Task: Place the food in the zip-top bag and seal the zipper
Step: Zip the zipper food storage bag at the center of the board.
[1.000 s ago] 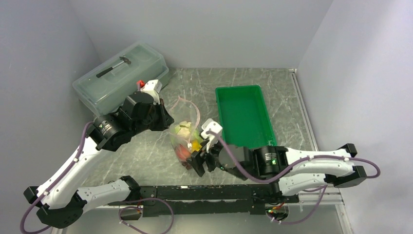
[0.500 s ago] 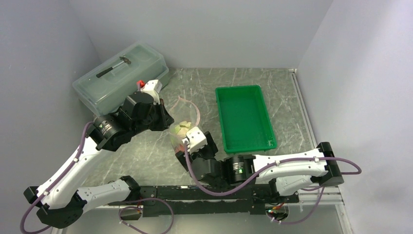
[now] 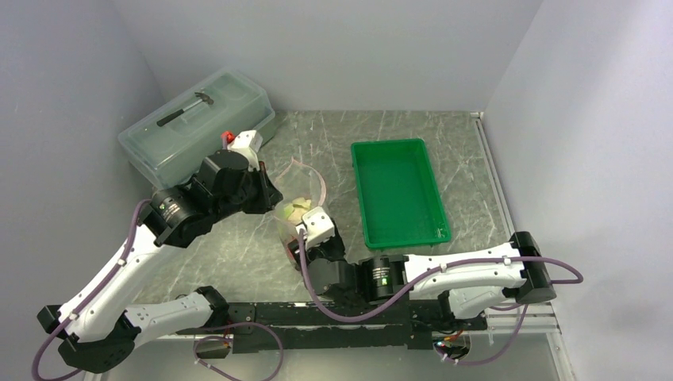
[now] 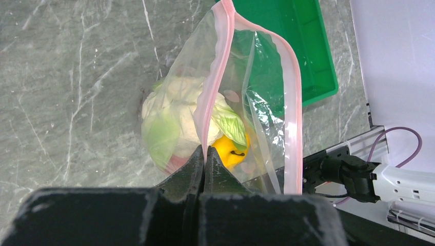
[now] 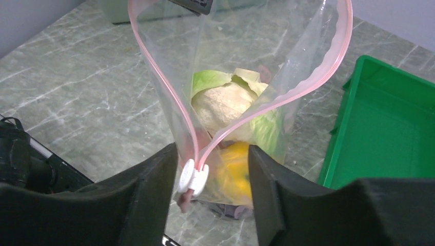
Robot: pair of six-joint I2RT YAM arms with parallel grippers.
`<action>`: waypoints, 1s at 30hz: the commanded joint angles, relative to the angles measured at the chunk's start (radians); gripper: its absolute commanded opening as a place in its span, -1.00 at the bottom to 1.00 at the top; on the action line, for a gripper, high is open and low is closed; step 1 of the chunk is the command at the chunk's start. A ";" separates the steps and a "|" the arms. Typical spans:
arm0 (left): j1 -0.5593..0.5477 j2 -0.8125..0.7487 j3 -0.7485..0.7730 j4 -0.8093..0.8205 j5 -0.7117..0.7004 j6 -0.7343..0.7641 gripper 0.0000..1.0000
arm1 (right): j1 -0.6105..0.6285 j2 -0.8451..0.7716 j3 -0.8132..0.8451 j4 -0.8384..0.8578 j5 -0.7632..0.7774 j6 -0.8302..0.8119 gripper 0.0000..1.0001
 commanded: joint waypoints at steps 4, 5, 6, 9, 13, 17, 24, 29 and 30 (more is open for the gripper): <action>-0.004 -0.026 0.017 0.037 -0.011 -0.024 -1.00 | -0.008 -0.040 -0.039 0.058 0.013 0.022 -0.21; -0.003 -0.026 0.016 0.037 -0.013 -0.025 -1.00 | -0.008 -0.042 -0.040 0.053 0.015 0.027 -0.29; -0.003 -0.026 0.015 0.036 -0.013 -0.027 -1.00 | -0.008 -0.044 -0.040 0.051 0.015 0.027 -0.38; -0.003 -0.029 0.010 0.037 -0.014 -0.030 -1.00 | -0.007 -0.061 -0.048 0.063 0.006 0.015 -0.73; -0.004 -0.033 0.005 0.032 -0.037 -0.040 -0.93 | -0.008 -0.096 -0.064 0.097 0.001 -0.014 -1.00; -0.003 -0.042 0.000 0.035 -0.059 -0.045 -0.80 | -0.008 -0.136 -0.092 0.130 -0.013 -0.059 -1.00; -0.003 -0.032 0.011 0.028 -0.086 -0.041 -0.40 | -0.010 -0.176 -0.115 0.139 -0.075 -0.140 -1.00; -0.004 -0.021 0.050 0.021 -0.100 -0.006 -0.20 | -0.017 -0.204 -0.106 0.119 -0.140 -0.215 -1.00; -0.003 -0.022 0.058 0.024 -0.096 0.004 -0.18 | -0.019 -0.214 -0.107 0.122 -0.157 -0.233 -1.00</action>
